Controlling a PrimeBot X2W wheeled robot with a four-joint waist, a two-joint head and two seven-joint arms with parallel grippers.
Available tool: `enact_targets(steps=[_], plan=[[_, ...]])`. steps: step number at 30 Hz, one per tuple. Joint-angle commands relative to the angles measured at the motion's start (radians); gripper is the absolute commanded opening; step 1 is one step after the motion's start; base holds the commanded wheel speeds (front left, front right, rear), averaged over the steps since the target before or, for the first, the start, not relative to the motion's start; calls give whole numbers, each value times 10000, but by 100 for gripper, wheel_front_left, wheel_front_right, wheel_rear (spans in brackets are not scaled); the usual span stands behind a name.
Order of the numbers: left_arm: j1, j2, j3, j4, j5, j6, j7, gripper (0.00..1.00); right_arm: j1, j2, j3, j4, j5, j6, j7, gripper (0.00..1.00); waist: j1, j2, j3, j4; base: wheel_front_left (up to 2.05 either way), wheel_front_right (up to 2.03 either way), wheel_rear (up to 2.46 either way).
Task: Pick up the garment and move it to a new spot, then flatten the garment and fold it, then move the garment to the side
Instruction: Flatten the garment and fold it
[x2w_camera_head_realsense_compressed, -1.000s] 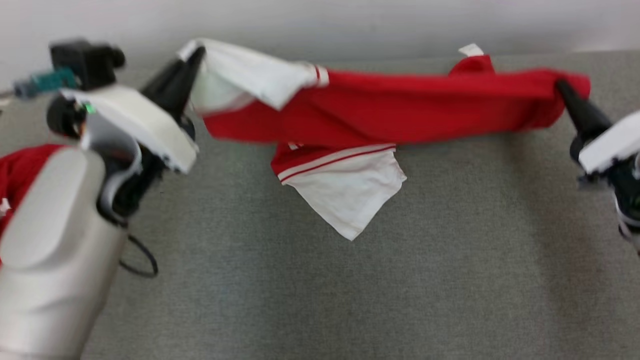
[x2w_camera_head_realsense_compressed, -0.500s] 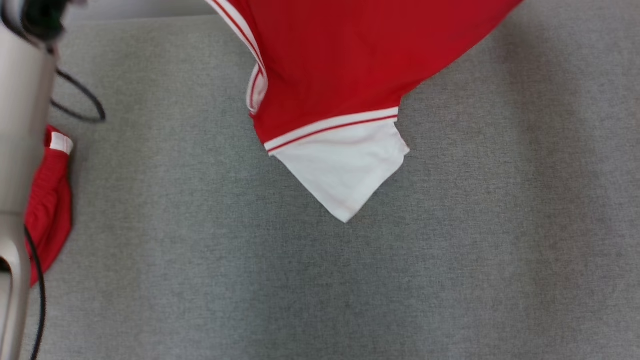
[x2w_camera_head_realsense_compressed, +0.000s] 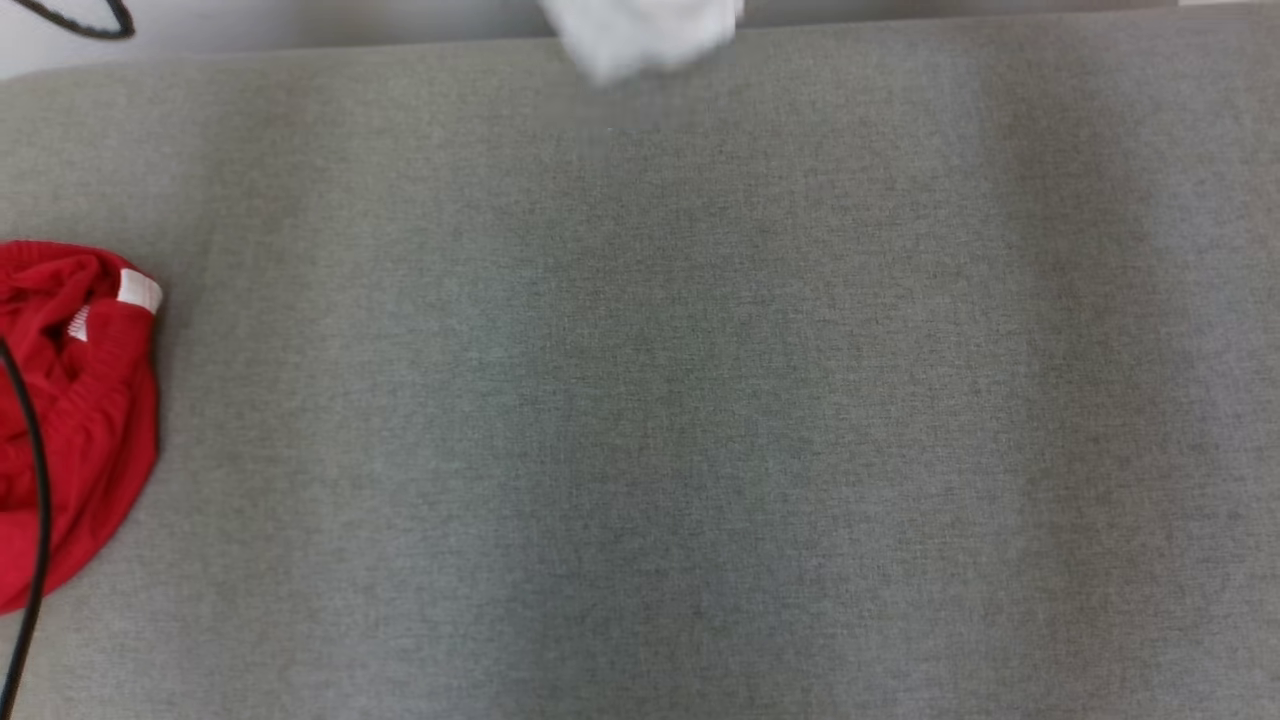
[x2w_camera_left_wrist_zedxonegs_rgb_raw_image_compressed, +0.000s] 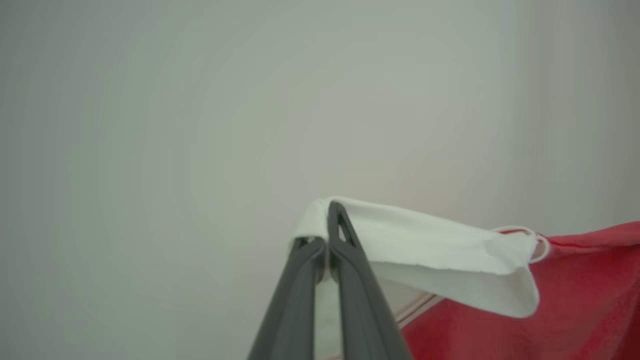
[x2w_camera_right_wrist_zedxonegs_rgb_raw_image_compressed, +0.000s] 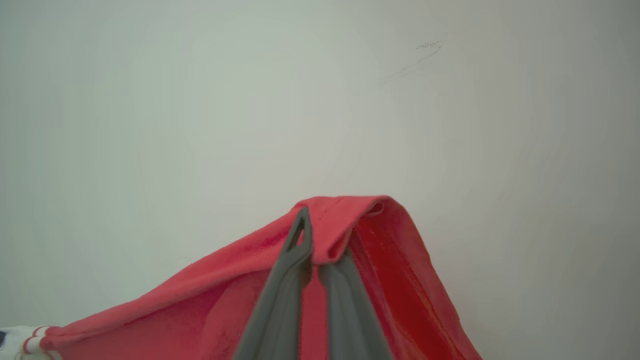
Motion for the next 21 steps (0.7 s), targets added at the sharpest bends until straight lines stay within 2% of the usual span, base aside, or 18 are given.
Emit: enact_targets(steps=[1, 7, 14, 21], plan=[[-66, 71, -69, 101, -159, 22, -41, 0, -113, -72, 43, 113, 18, 1, 14, 0, -1, 0, -41, 18, 0, 0, 0], [191, 167, -568, 110, -893, 22, 299, 0, 292, -170, 376, 393, -6, 1, 315, 0, -1, 0, 234, 100, 0, 0, 0], [1275, 393, -1789, -195, -1304, 22, 573, 0, 1452, -295, 1070, 4, 230, 1, 1243, 0, -1, 0, 350, 133, 0, 0, 0], [2869, 1218, -3243, -1473, -2426, 22, 1569, 0, 2953, -413, 1934, -417, 534, 1, 2578, 0, -1, 0, -227, -61, 0, 0, 0]])
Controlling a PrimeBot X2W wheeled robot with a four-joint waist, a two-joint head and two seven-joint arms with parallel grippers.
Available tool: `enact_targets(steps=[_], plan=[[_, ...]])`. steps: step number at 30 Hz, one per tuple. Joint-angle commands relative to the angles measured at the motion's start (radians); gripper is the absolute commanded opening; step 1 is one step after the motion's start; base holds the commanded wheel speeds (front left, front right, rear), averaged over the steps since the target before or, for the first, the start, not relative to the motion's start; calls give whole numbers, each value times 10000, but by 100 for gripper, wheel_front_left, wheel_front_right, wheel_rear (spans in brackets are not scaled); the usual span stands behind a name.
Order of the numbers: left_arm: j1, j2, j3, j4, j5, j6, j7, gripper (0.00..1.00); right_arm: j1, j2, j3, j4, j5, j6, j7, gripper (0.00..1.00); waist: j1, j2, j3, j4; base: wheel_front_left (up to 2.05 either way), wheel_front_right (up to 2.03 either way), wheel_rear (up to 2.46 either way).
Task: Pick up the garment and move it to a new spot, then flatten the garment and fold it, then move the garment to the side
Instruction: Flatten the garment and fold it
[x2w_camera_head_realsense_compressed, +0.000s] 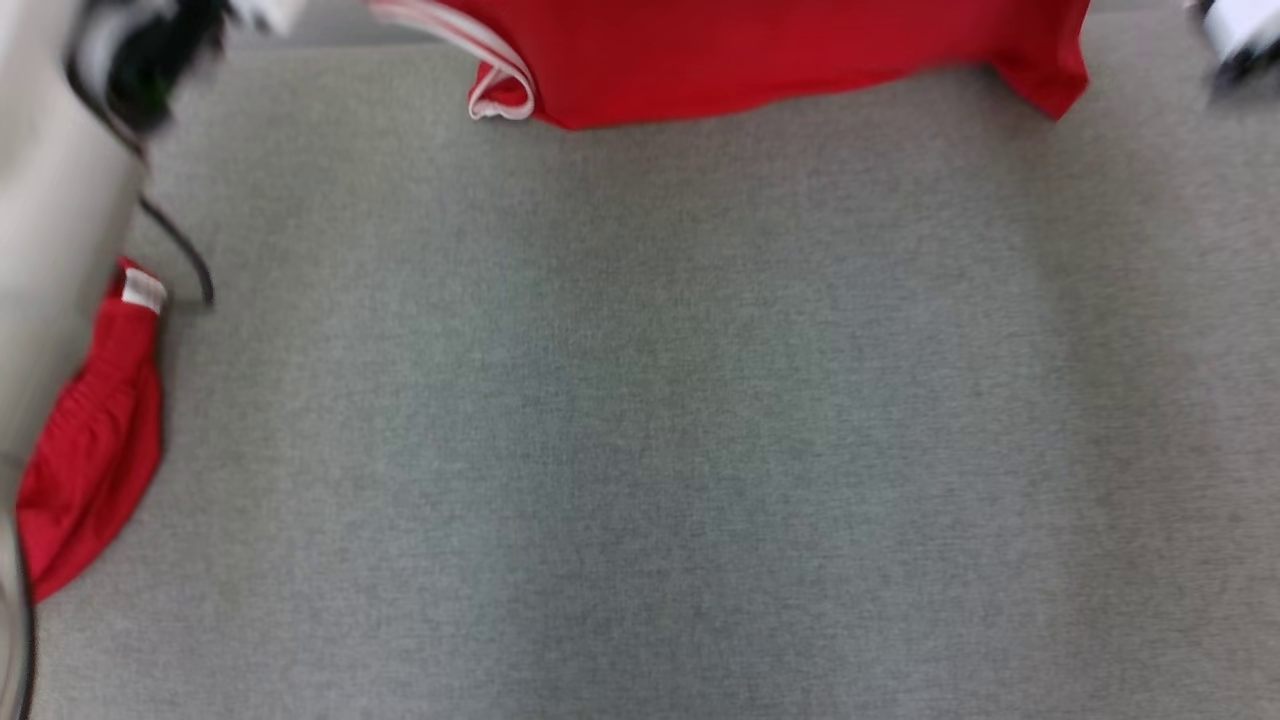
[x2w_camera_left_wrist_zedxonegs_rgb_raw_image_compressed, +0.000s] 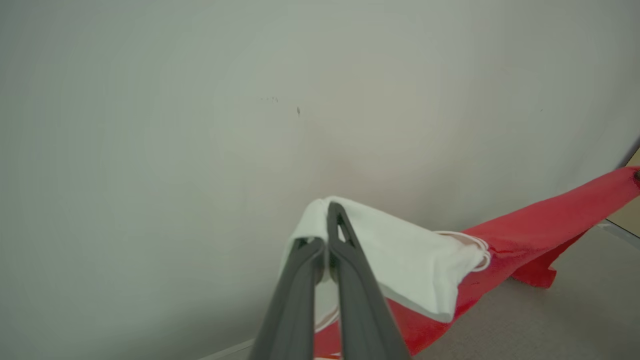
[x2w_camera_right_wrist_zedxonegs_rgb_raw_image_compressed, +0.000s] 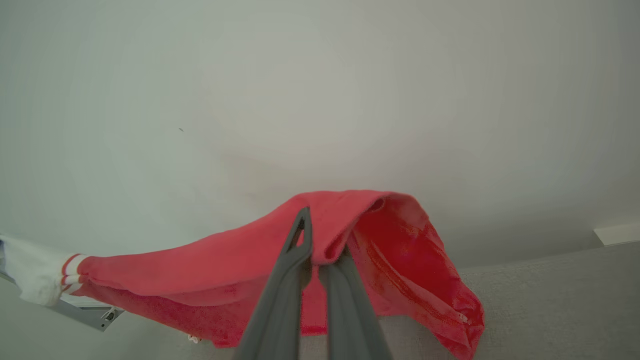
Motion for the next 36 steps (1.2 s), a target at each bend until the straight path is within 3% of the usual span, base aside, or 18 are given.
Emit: enact_targets(steps=[1, 6, 10, 18, 28, 36], plan=[[541, 330, -381, -455, -363, 22, 358, 0, 540, -34, 243, -88, 49, 1, 206, 0, 0, 0, -382, -137, 0, 0, 0], [1994, 1591, -1424, -1907, -1468, 22, 1500, 0, 2012, -127, 897, -428, 223, 1, 874, 0, 0, 0, -1403, -354, 0, 0, 0], [2866, 2189, -1903, -2680, -2000, 22, 2096, 0, 2910, -385, 1331, -912, 296, 1, 1360, 0, 0, 0, -2098, -428, 0, 0, 0], [4941, 3431, -2711, -4562, -3714, 147, 4192, 0, 5279, -1742, 2230, -2548, 749, 1, 2699, 0, 0, 0, -3418, -352, 0, 0, 0], [6813, 5352, -3426, -8545, -5389, 1478, 6273, 0, 7518, -3602, 2917, -4846, 1139, 1, 3929, 0, 0, 0, -4150, -327, 0, 0, 0], [7831, 6591, -3615, -11243, -6854, 2437, 7063, 0, 8528, -4946, 3087, -6327, 1740, 1, 5191, 0, 0, 0, -4175, -459, 0, 0, 0]])
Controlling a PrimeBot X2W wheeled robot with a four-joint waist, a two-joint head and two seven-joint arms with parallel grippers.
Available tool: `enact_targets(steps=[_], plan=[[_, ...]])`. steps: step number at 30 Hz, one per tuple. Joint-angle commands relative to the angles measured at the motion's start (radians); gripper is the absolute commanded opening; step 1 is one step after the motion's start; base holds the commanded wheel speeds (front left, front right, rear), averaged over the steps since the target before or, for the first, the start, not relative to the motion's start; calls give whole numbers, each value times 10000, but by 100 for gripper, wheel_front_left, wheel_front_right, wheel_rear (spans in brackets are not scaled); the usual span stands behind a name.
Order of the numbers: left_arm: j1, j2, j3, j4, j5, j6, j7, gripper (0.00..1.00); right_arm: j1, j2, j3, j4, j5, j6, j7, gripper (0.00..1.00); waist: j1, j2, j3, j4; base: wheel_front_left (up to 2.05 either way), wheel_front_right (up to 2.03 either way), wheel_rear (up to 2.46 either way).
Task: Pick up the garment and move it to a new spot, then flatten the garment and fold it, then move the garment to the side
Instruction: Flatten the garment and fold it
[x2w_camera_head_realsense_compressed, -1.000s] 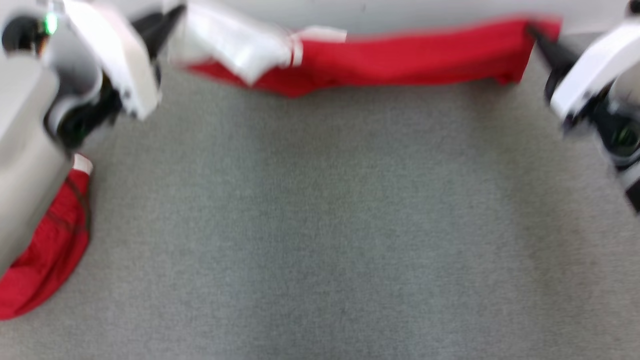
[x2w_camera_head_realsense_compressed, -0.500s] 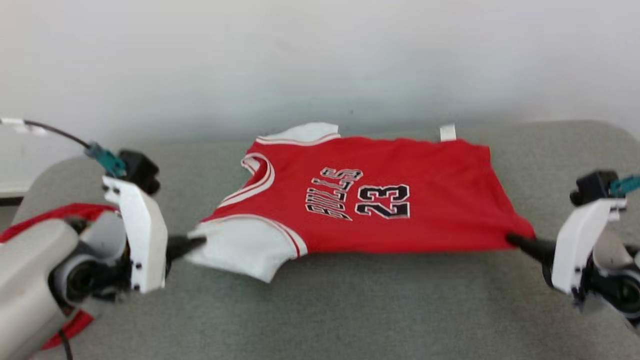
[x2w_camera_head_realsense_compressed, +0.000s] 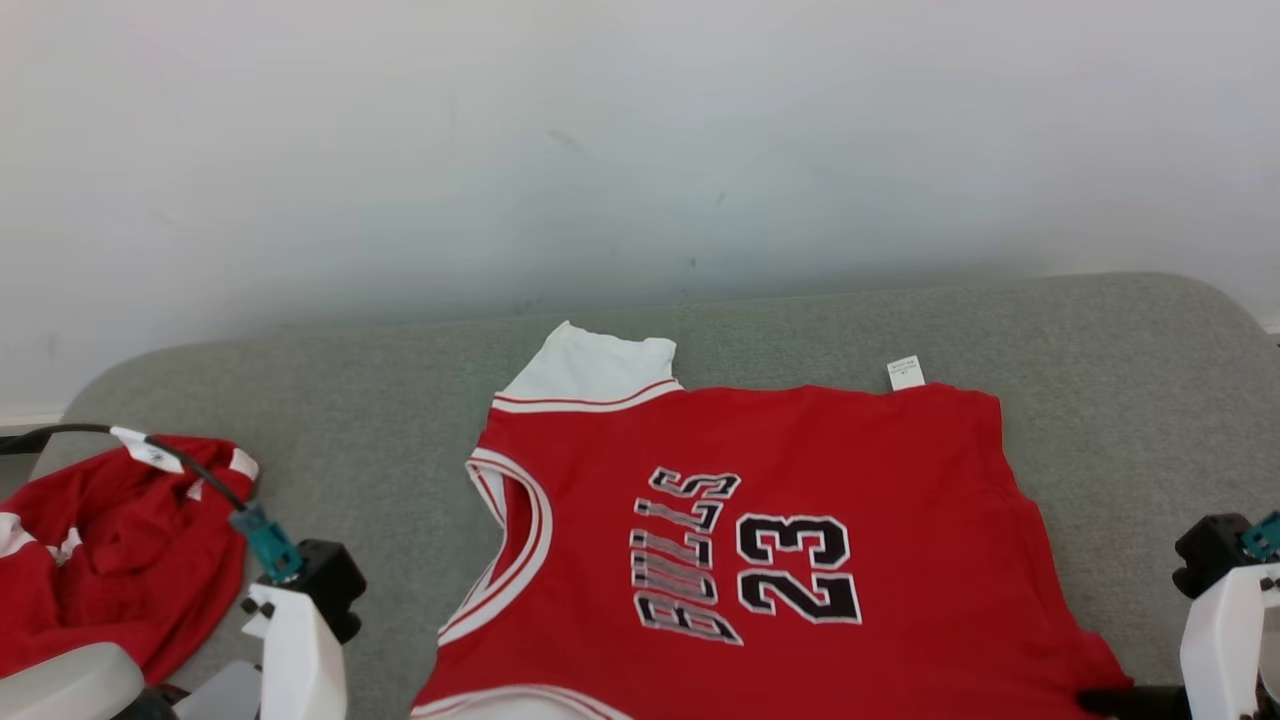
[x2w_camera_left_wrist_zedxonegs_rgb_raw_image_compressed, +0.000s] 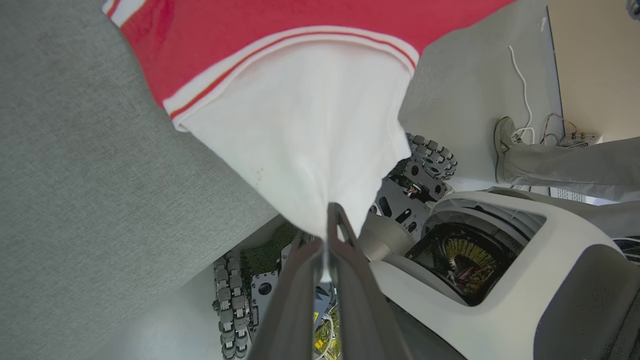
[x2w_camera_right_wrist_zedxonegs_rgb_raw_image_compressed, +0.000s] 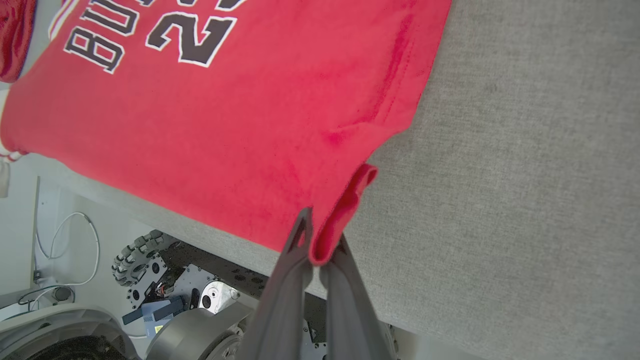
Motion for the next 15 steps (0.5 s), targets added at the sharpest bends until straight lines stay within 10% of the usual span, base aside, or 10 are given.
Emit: enact_targets(steps=[1, 15], plan=[[127, 162, 10, -132, -165, 53, 43, 0, 181, -164, 36, -135, 127, 1, 132, 0, 3, 0, 13, -37, 0, 0, 0], [-930, -320, 524, 884, -623, 0, 875, 0, -685, 101, -243, -26, 774, 1, 1291, 0, 3, 0, 847, -363, 0, 0, 0]])
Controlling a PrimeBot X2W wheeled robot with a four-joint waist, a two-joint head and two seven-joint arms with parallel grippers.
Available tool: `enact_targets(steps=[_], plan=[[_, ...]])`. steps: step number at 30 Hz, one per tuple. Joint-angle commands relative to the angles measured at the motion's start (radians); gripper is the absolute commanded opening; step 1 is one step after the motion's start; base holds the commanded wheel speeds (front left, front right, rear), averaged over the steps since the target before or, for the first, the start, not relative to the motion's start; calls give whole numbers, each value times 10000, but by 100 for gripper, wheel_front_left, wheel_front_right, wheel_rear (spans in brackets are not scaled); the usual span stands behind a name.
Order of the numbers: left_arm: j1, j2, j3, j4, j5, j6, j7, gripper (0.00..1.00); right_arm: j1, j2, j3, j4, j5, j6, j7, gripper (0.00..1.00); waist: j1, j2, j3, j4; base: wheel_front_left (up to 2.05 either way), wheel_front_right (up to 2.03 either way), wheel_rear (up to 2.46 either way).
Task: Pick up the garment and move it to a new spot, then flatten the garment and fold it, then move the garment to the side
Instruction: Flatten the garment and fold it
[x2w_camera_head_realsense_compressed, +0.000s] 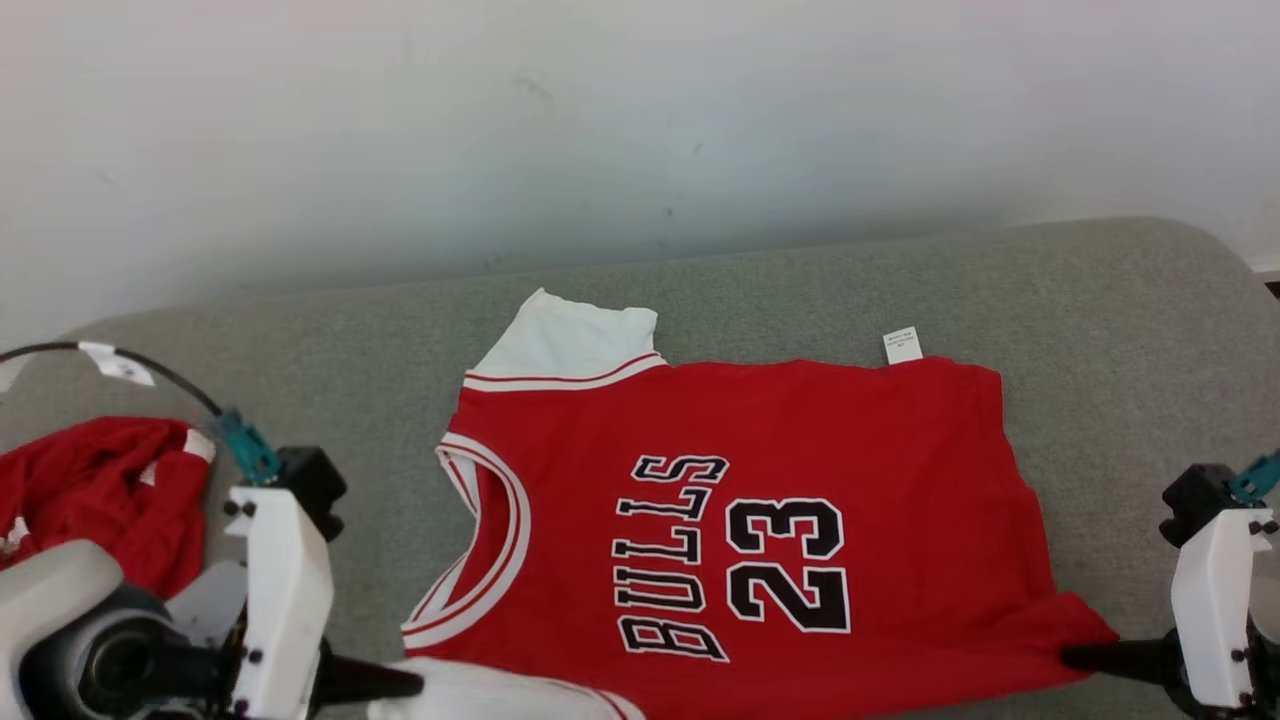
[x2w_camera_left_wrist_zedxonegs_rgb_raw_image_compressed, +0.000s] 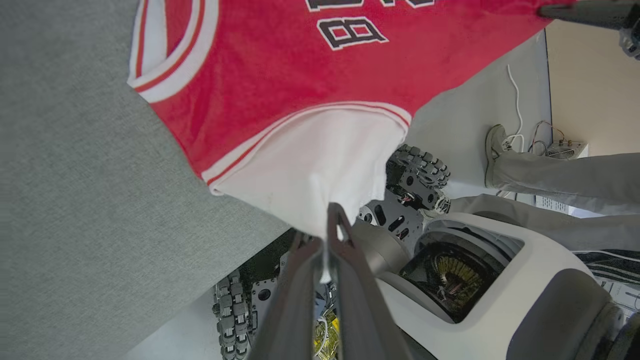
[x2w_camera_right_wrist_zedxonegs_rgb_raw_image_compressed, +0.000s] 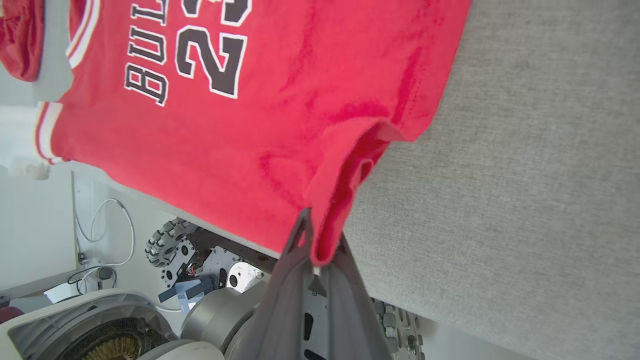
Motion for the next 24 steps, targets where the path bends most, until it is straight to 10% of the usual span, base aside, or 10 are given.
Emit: enact_targets(steps=[1, 15, 18, 19, 22, 24], plan=[[-220, -148, 75, 315, -99, -61, 111, 0, -247, 95, -42, 227, 78, 1, 101, 0, -1, 0, 227, -75, 0, 0, 0], [-1667, -2176, 456, 4056, 357, -603, 274, 0, -2105, 2202, -8, 3310, 140, 1, 386, 4, -1, 0, 1135, -466, 0, 0, 0], [-1748, -2520, 390, 4774, 477, -726, 286, 0, -2411, 2620, 56, 3885, -21, 1, 280, 49, -1, 0, 1232, -540, 0, 0, 0], [-1783, -2619, 407, 5036, 524, -746, 206, 0, -2511, 2747, 88, 4104, -94, 1, 222, 94, -1, 0, 1257, -561, 0, 0, 0], [-1792, -2953, 483, 5694, 525, -916, -31, 100, -2732, 3074, 157, 4626, -271, 1, 99, 100, -1, 0, 1282, -604, 0, 0, 0], [-1772, -3129, 496, 6072, 606, -1028, -201, 100, -2819, 3220, 182, 4901, -392, 1, -20, 100, -1, 0, 1235, -615, 0, 0, 0]])
